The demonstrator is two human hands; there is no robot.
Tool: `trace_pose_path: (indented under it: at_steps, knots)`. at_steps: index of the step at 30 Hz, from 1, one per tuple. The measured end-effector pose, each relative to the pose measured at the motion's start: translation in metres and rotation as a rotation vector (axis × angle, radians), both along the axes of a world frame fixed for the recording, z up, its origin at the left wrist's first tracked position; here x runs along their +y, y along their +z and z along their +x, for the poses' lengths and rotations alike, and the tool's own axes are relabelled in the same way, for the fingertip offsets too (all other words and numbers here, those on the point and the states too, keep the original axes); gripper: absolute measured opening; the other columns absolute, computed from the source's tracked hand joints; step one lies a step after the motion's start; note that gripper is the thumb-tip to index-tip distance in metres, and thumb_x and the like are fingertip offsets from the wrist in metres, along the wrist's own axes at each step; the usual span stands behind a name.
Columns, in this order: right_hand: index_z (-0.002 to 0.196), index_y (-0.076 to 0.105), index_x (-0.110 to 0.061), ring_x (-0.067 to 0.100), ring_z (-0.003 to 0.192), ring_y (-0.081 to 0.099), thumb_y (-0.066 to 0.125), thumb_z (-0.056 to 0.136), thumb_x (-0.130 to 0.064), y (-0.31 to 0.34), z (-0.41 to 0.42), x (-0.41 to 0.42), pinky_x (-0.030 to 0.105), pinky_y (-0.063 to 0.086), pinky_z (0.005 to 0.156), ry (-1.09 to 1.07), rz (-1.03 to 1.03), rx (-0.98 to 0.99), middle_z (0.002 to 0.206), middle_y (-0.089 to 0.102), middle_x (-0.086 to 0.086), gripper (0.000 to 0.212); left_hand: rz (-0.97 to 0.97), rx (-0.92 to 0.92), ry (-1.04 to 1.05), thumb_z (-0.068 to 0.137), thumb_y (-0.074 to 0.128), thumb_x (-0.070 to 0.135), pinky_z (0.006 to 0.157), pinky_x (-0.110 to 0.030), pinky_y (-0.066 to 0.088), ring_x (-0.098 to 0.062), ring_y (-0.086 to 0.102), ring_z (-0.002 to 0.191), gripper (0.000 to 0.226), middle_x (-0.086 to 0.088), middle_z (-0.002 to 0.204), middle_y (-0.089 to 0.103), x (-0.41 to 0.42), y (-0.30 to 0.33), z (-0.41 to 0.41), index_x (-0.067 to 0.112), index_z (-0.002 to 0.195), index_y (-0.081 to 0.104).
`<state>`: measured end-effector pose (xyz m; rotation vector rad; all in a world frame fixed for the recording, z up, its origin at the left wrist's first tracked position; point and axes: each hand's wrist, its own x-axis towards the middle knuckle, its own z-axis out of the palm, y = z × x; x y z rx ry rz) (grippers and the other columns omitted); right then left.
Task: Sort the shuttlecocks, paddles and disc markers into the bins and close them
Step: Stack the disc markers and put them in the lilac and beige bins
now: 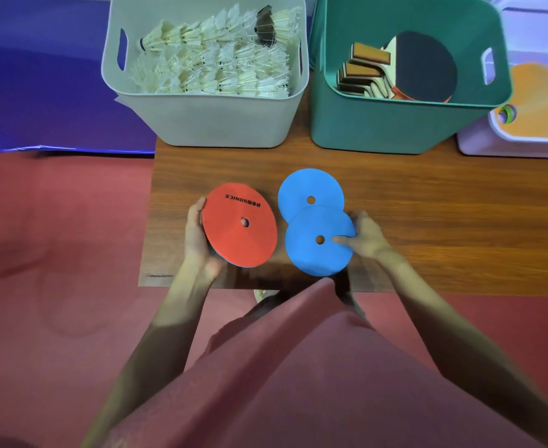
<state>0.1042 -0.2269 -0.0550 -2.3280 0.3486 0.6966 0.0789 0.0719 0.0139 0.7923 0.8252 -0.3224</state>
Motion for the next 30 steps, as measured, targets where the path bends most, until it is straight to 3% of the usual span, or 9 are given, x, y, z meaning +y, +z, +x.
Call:
trace_pose_path:
  at_steps: [4,7,11,16,19,24,30]
  knots:
    - [0.111,0.058,-0.014,0.022,0.099,0.062,0.064,0.085,-0.007,0.032,0.006,0.011,0.048,0.05,0.089,0.032,0.314,-0.216,0.106,0.066,0.007,0.028,-0.014,-0.033,-0.036,0.092,0.037,0.054,0.084,-0.04,0.05,-0.027,0.065,0.099,0.048,-0.008,0.112,0.069,0.006,0.003,0.0,0.022,0.111,0.067]
    - [0.114,0.056,-0.005,0.009,0.092,0.063,0.062,0.088,-0.001,0.066,0.011,0.029,0.032,0.055,0.078,-0.135,0.543,-0.341,0.103,0.065,0.001,0.027,-0.018,-0.039,-0.051,0.092,0.035,0.057,0.088,-0.043,0.049,-0.029,0.063,0.103,0.052,-0.01,0.116,0.068,0.005,0.004,0.002,0.021,0.113,0.066]
    - [0.122,0.054,-0.008,0.012,0.089,0.068,0.062,0.089,-0.002,0.092,0.01,0.065,0.028,0.056,0.069,-0.209,0.798,-0.235,0.102,0.069,-0.001,0.035,-0.042,-0.049,-0.043,0.094,0.038,0.054,0.101,-0.046,0.044,-0.029,0.061,0.11,0.048,-0.008,0.118,0.068,0.001,0.004,0.003,0.021,0.111,0.068]
    - [0.122,0.053,-0.007,0.001,0.094,0.066,0.062,0.087,0.001,0.077,0.005,0.099,0.019,0.053,0.077,-0.117,0.761,-0.152,0.107,0.065,-0.007,0.037,-0.135,-0.048,-0.011,0.094,0.04,0.053,0.098,-0.044,0.046,-0.028,0.062,0.109,0.045,-0.007,0.124,0.065,-0.005,0.003,0.001,0.022,0.114,0.066]
    - [0.122,0.053,-0.006,0.006,0.098,0.066,0.064,0.087,-0.002,0.068,0.004,0.102,0.025,0.055,0.082,-0.085,0.714,-0.152,0.111,0.064,-0.001,0.037,-0.209,-0.057,-0.02,0.092,0.042,0.055,0.093,-0.043,0.05,-0.029,0.063,0.107,0.048,-0.008,0.125,0.064,-0.003,0.002,-0.002,0.021,0.119,0.063]
    - [0.129,0.05,-0.004,0.013,0.104,0.065,0.066,0.087,-0.008,0.059,0.002,0.106,0.03,0.056,0.085,-0.027,0.67,-0.141,0.118,0.063,0.002,0.045,-0.263,-0.071,-0.037,0.092,0.045,0.053,0.106,-0.052,0.038,-0.035,0.048,0.129,0.059,-0.011,0.137,0.055,-0.004,-0.003,-0.004,0.018,0.139,0.049]
    - [0.119,0.053,-0.007,0.011,0.089,0.067,0.069,0.084,-0.008,0.054,0.0,0.112,0.032,0.057,0.081,0.006,0.605,-0.111,0.096,0.062,-0.012,0.038,-0.287,-0.066,-0.027,0.09,0.045,0.056,0.107,-0.051,0.036,-0.034,0.055,0.119,0.053,-0.012,0.132,0.059,-0.003,-0.006,-0.008,0.019,0.124,0.061]
